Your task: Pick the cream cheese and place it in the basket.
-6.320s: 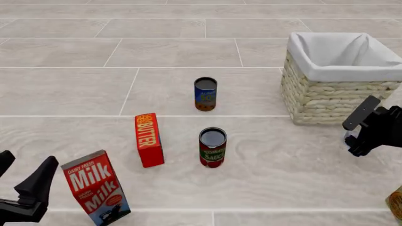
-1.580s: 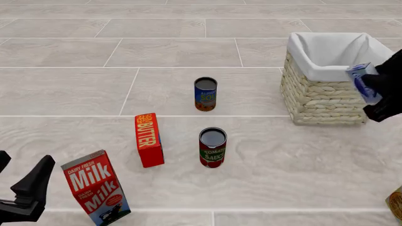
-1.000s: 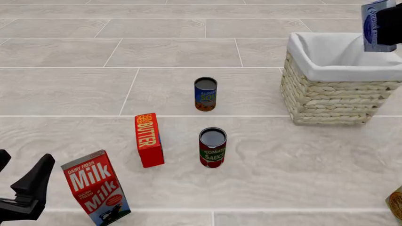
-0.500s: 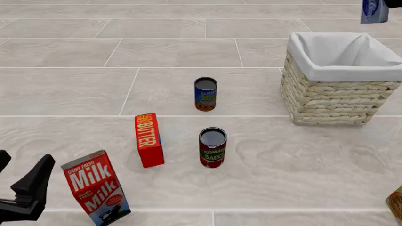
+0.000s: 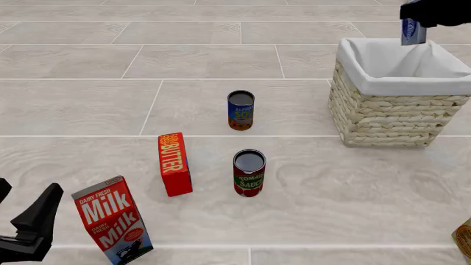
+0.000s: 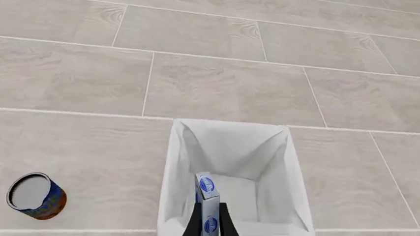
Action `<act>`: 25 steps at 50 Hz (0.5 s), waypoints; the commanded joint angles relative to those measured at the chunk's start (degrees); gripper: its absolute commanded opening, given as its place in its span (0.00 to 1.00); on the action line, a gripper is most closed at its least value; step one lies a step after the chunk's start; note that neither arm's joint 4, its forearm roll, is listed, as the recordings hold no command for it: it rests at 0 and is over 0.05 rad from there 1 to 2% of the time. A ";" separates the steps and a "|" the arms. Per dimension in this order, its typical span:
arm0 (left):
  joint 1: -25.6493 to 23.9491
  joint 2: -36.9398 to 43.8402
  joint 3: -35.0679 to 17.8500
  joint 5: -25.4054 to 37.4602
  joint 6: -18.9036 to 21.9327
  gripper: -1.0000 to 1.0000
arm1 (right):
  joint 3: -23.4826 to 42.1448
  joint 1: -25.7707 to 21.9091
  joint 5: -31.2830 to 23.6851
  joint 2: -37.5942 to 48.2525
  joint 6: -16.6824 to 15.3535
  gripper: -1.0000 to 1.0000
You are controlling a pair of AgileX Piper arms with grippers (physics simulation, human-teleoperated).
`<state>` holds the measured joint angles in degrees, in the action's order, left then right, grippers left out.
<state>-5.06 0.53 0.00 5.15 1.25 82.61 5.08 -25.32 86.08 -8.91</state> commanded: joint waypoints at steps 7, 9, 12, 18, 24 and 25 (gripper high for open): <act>0.13 -0.45 0.00 0.79 -0.19 1.00 | 2.48 0.93 2.33 6.90 0.49 0.00; 0.06 -0.46 0.00 0.80 -0.13 1.00 | 3.14 1.28 2.38 7.81 0.87 0.00; -0.03 -0.45 0.00 0.80 -0.12 1.00 | 3.46 1.41 2.58 8.67 0.61 0.00; 0.01 -0.47 0.00 0.91 -0.20 1.00 | 5.75 1.75 1.73 10.66 0.70 0.00; -0.02 -0.48 0.00 0.91 -0.21 1.00 | 8.98 1.85 0.41 12.75 1.20 0.00; -0.02 -0.48 0.00 0.91 -0.21 1.00 | 9.01 1.85 0.39 12.76 1.20 0.00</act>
<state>-5.06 0.10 0.00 5.95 1.09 87.75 6.58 -24.10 96.18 -8.85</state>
